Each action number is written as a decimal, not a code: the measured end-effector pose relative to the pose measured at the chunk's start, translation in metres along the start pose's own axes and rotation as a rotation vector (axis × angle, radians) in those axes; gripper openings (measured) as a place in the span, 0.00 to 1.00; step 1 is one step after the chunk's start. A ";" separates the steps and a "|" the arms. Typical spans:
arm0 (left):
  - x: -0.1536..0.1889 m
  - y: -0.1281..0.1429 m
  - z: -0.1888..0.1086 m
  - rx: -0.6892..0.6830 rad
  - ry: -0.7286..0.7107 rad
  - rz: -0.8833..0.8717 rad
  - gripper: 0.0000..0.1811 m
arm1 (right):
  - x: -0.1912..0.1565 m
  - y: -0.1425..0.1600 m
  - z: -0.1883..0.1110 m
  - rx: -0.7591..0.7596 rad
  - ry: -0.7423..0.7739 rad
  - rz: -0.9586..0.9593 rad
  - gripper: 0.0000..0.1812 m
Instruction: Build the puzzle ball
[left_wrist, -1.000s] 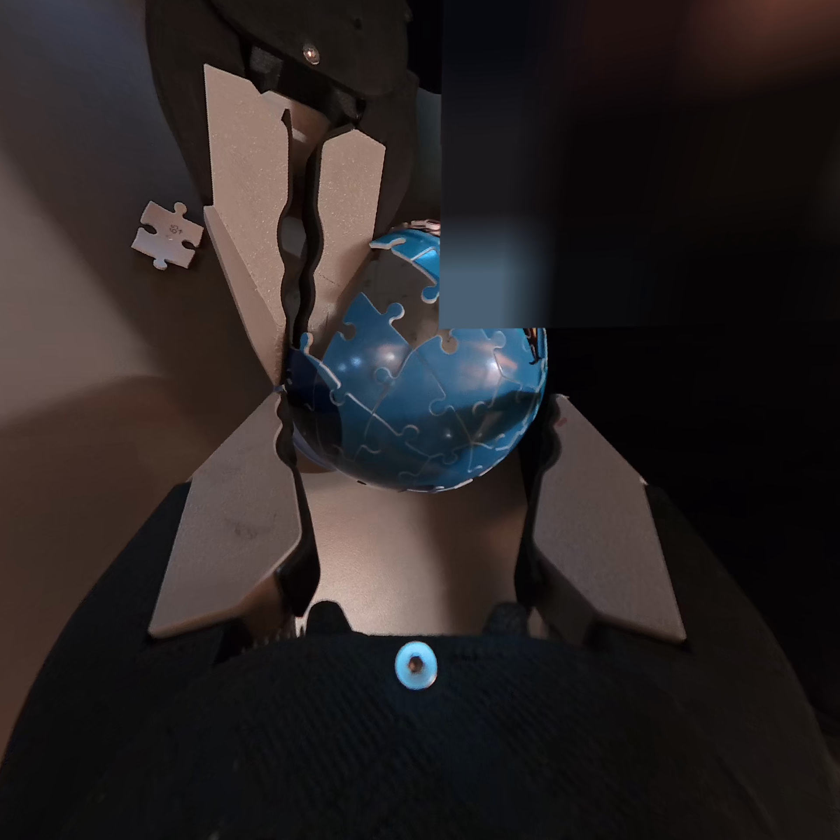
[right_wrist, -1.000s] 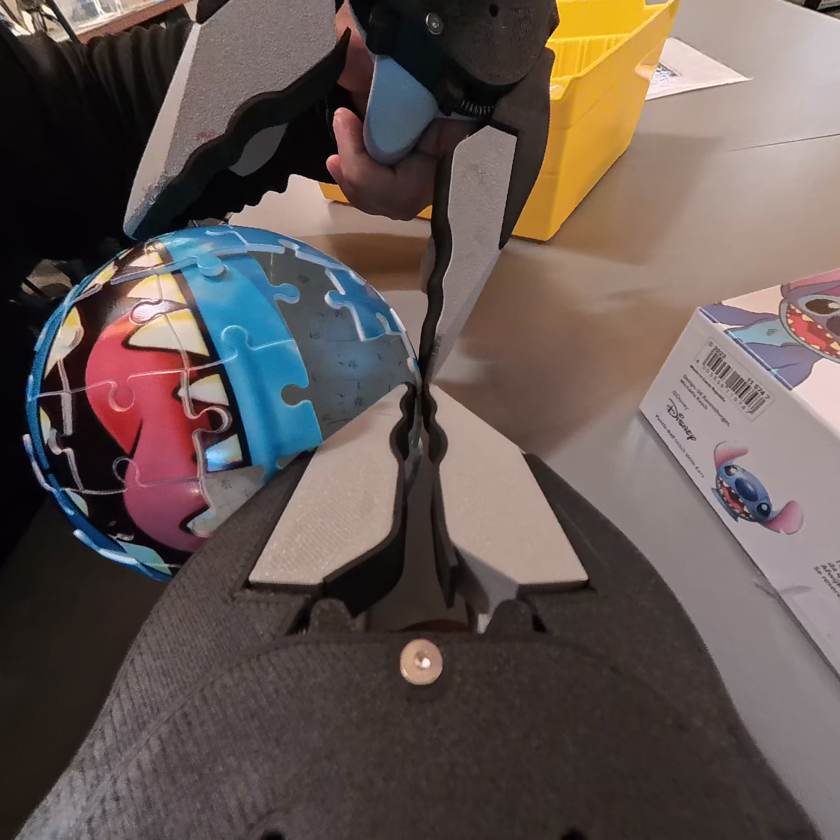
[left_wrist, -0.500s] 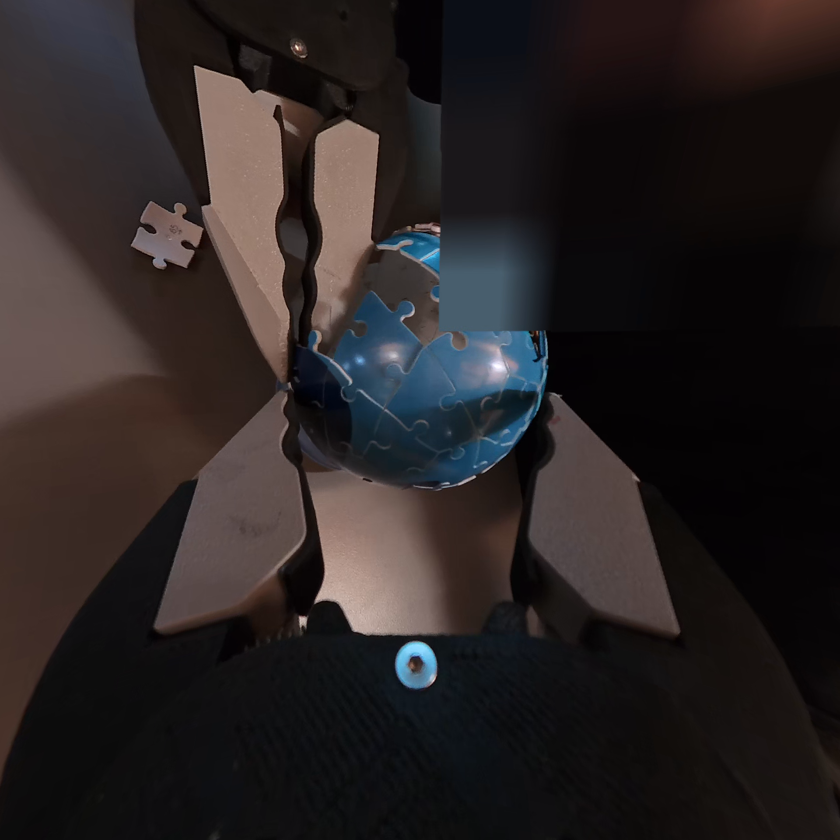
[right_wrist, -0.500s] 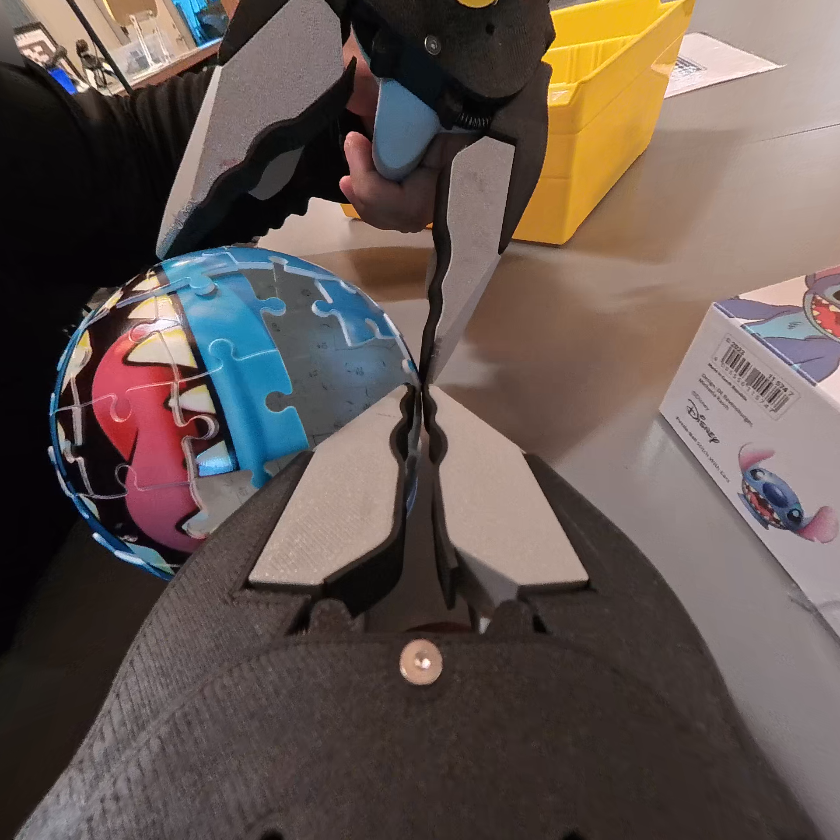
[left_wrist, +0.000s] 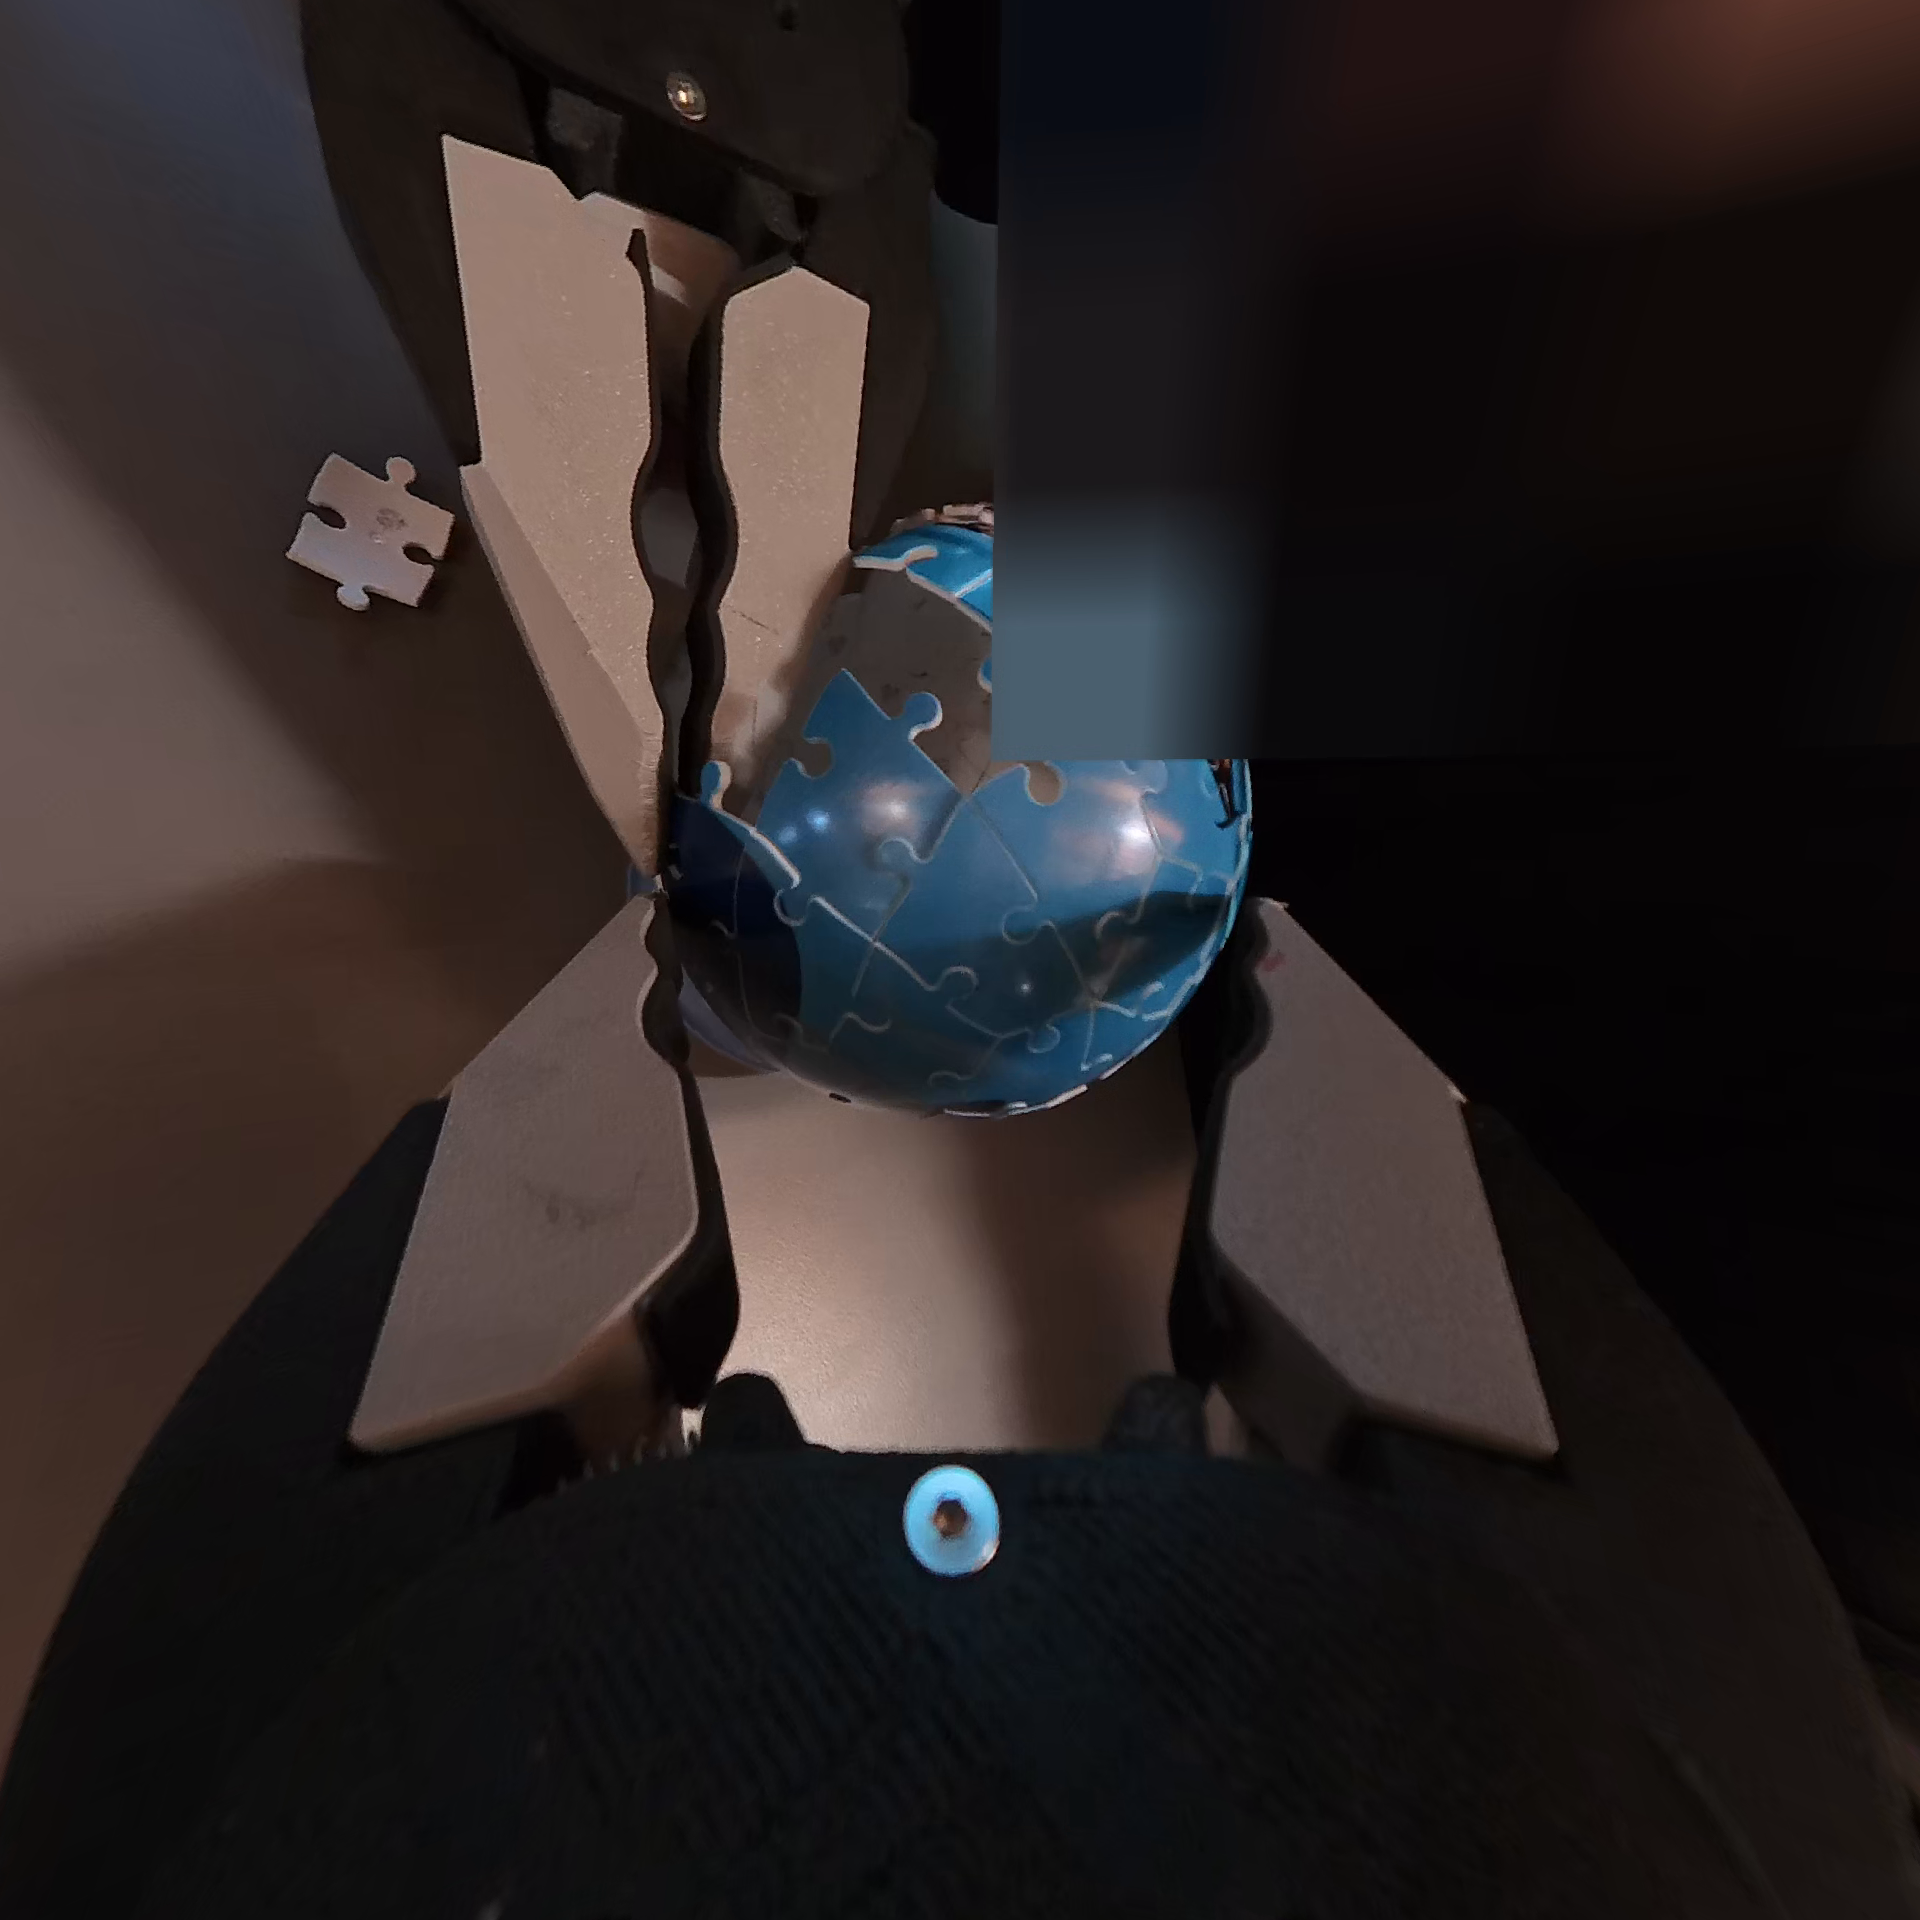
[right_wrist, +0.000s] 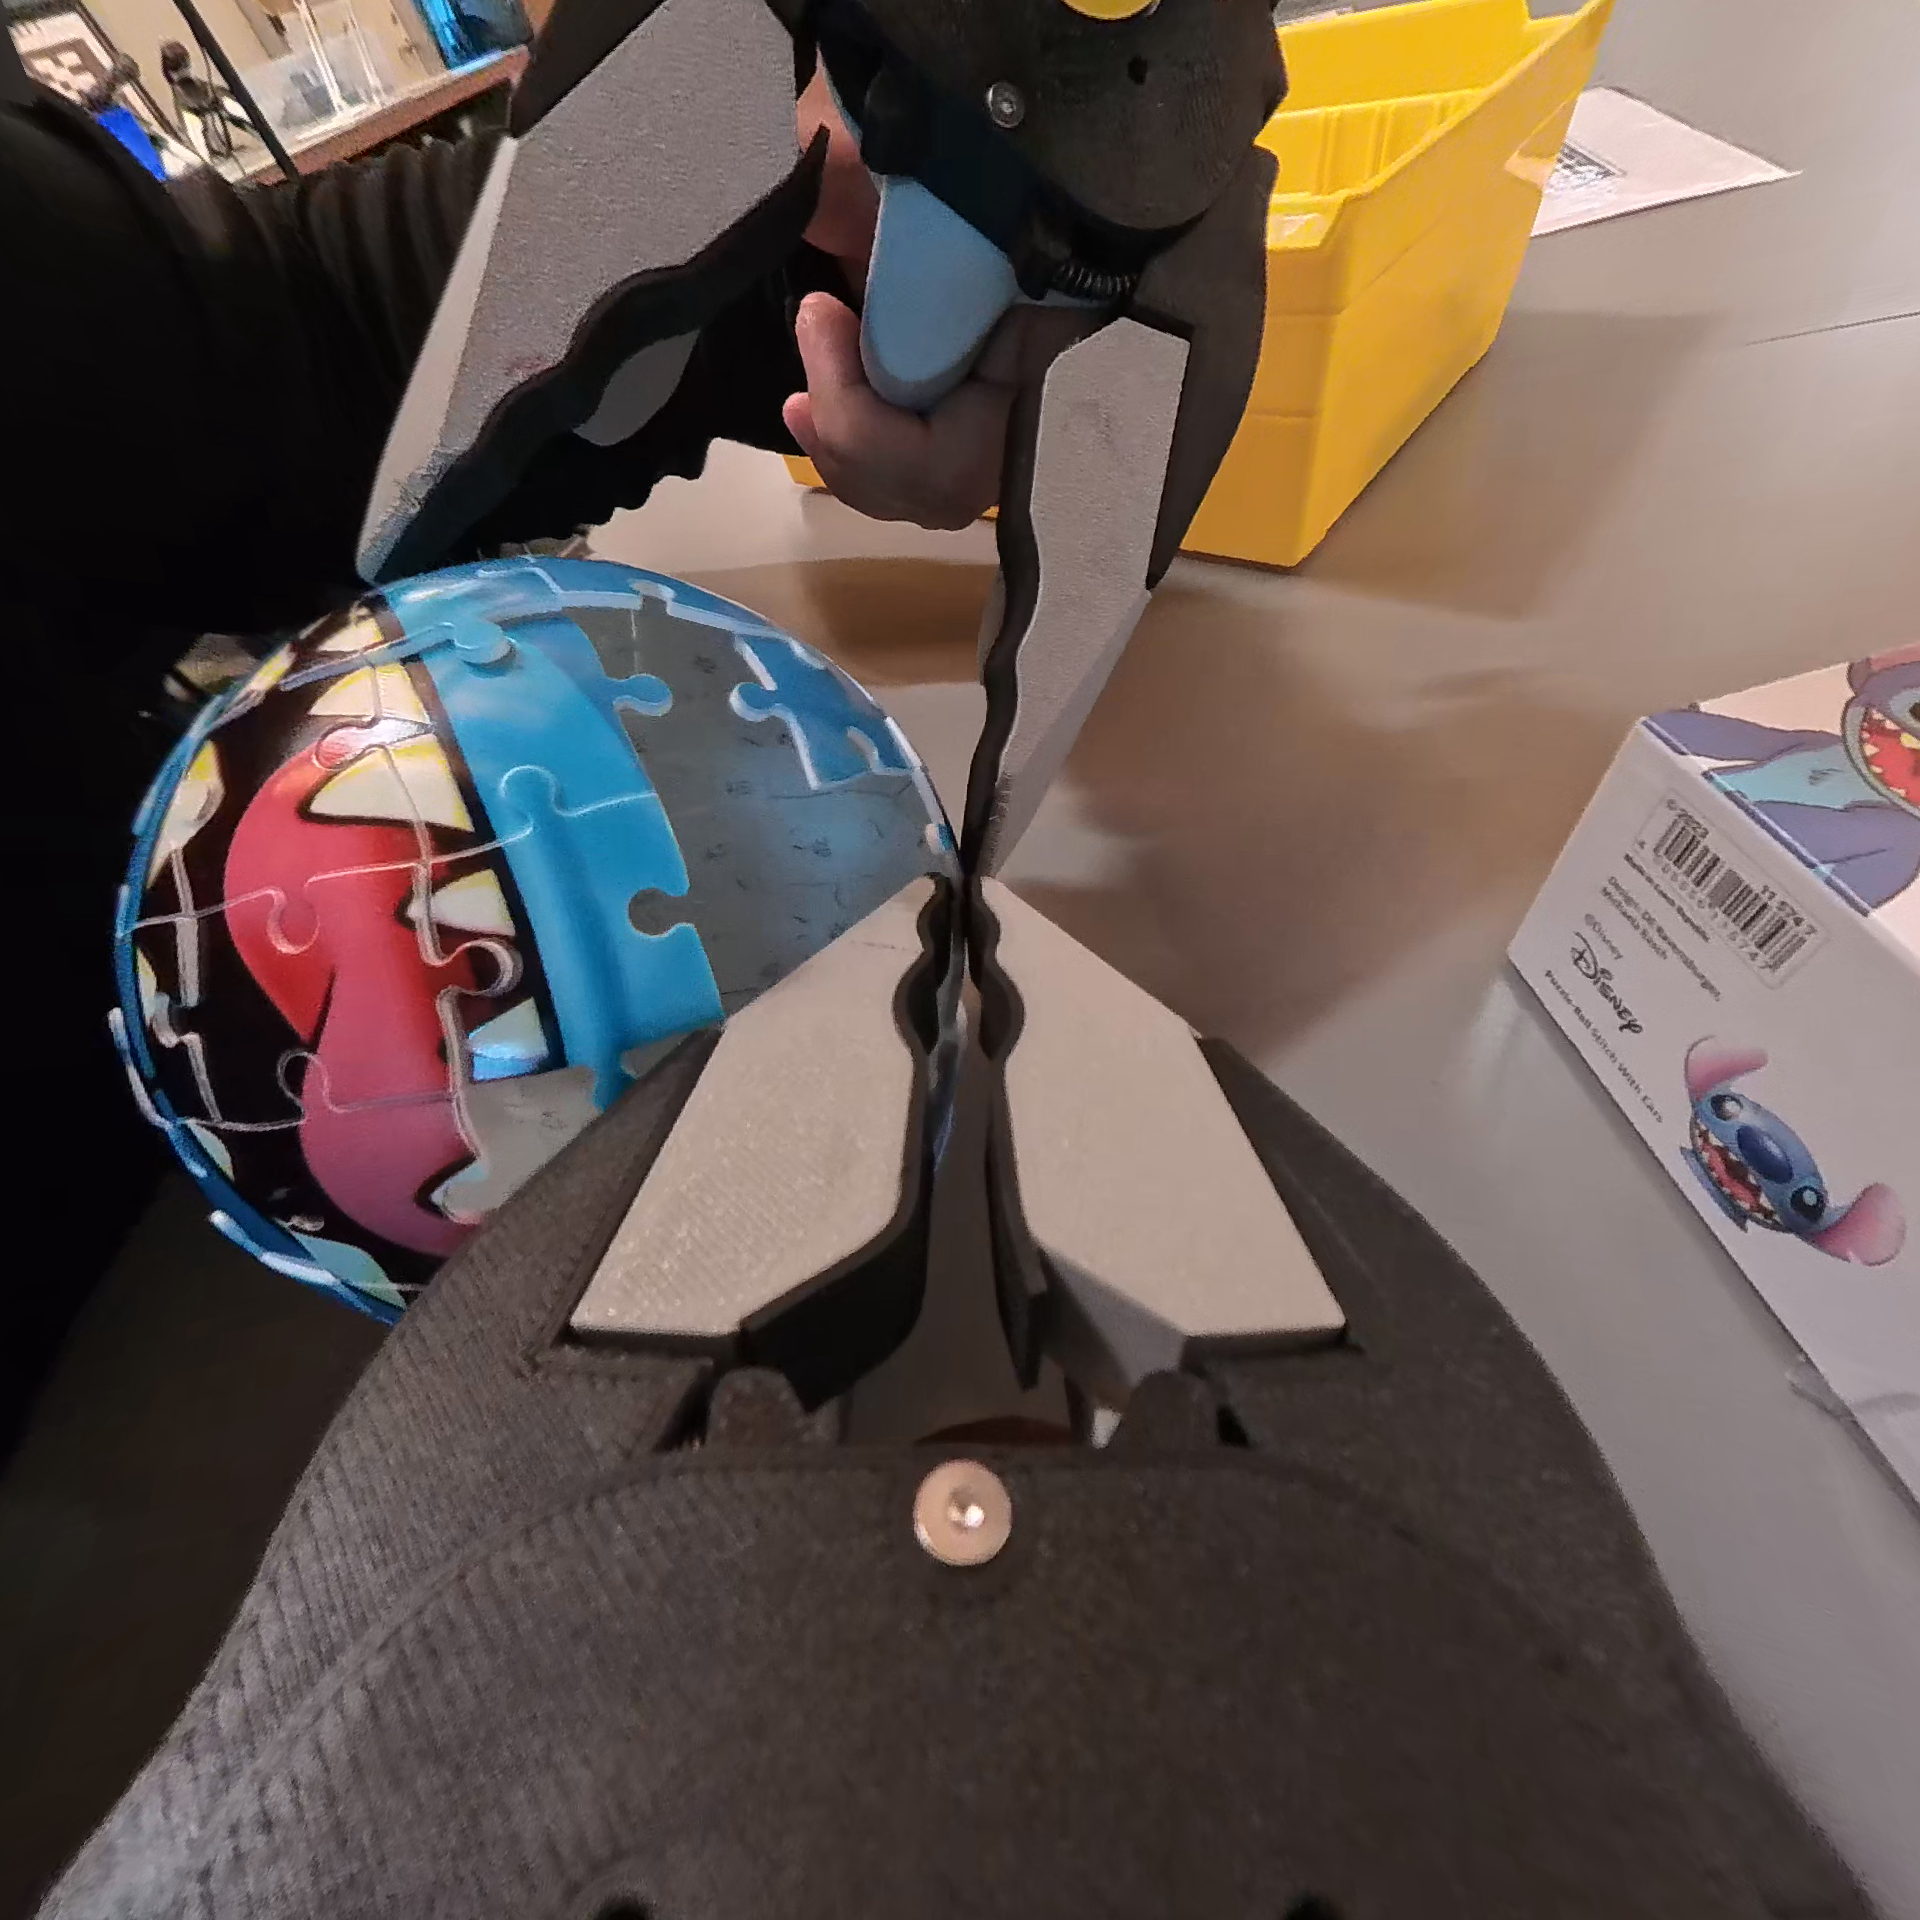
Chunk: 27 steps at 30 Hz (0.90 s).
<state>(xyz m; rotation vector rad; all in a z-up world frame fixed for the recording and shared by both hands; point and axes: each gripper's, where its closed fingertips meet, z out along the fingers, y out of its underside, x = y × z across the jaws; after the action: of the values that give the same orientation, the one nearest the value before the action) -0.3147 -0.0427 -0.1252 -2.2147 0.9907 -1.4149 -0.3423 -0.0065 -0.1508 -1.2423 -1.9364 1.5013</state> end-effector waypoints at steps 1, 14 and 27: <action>0.000 0.000 0.000 0.000 0.000 0.000 0.57 | 0.000 0.000 0.000 -0.001 -0.001 -0.001 0.00; 0.001 0.000 0.000 0.001 0.003 -0.003 0.57 | -0.002 0.000 0.000 0.020 -0.058 0.076 0.00; 0.003 0.001 -0.004 0.031 0.003 0.001 0.55 | 0.004 -0.009 -0.025 -0.027 -0.125 0.101 0.09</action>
<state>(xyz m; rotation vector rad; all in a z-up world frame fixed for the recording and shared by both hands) -0.3177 -0.0458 -0.1220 -2.1904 0.9635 -1.4240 -0.3291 0.0107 -0.1345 -1.3040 -2.0052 1.6449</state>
